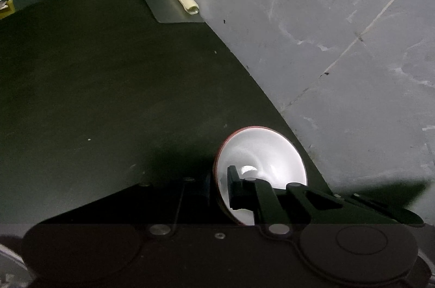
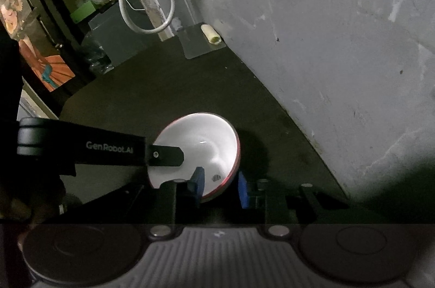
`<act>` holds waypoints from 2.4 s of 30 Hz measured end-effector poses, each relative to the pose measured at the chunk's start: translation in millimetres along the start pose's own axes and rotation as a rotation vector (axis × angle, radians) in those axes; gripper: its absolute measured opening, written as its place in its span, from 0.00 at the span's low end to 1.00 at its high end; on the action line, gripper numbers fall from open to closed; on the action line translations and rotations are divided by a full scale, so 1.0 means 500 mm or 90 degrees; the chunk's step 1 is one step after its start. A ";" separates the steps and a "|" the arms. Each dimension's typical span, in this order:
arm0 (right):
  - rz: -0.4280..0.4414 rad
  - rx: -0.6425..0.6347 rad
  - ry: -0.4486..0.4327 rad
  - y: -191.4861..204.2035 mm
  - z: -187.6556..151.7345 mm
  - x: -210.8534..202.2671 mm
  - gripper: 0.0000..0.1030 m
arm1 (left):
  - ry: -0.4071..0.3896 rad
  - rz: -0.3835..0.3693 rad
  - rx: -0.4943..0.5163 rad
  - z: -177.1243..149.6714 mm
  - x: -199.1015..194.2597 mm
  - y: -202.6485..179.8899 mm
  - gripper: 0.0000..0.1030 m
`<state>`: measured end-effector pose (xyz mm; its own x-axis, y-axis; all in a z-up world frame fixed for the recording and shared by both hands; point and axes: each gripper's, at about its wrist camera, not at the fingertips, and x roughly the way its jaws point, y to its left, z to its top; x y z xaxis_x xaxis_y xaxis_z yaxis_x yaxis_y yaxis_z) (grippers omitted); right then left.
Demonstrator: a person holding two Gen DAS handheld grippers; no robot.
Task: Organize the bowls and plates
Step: 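Lift the second white bowl off the table with the left gripper, then carry the second white bowl over the nested bowls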
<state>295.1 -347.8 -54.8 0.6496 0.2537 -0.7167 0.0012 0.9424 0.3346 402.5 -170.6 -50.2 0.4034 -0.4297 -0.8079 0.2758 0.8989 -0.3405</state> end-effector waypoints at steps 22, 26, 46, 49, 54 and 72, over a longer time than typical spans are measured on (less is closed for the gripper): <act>0.070 -0.069 -0.045 0.147 -0.046 -0.132 0.27 | -0.090 0.031 -0.045 -0.105 -0.224 0.052 0.12; 0.086 -0.084 -0.047 0.183 -0.070 -0.154 0.27 | -0.102 0.038 -0.056 -0.139 -0.264 0.073 0.12; 0.139 -0.115 -0.017 0.286 -0.222 -0.251 0.27 | -0.108 0.051 -0.081 -0.321 -0.400 0.144 0.12; 0.142 -0.120 -0.015 0.295 -0.239 -0.266 0.27 | -0.108 0.051 -0.085 -0.344 -0.411 0.147 0.12; 0.153 -0.125 -0.008 0.301 -0.263 -0.293 0.27 | -0.106 0.047 -0.087 -0.379 -0.432 0.147 0.12; 0.195 -0.201 0.086 0.317 -0.305 -0.340 0.27 | -0.093 0.068 -0.113 -0.473 -0.475 0.124 0.12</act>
<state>68.9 -208.2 26.5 0.4789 0.5368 -0.6946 -0.4206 0.8349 0.3551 117.6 7.5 6.7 0.5475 -0.3277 -0.7700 0.0725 0.9353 -0.3464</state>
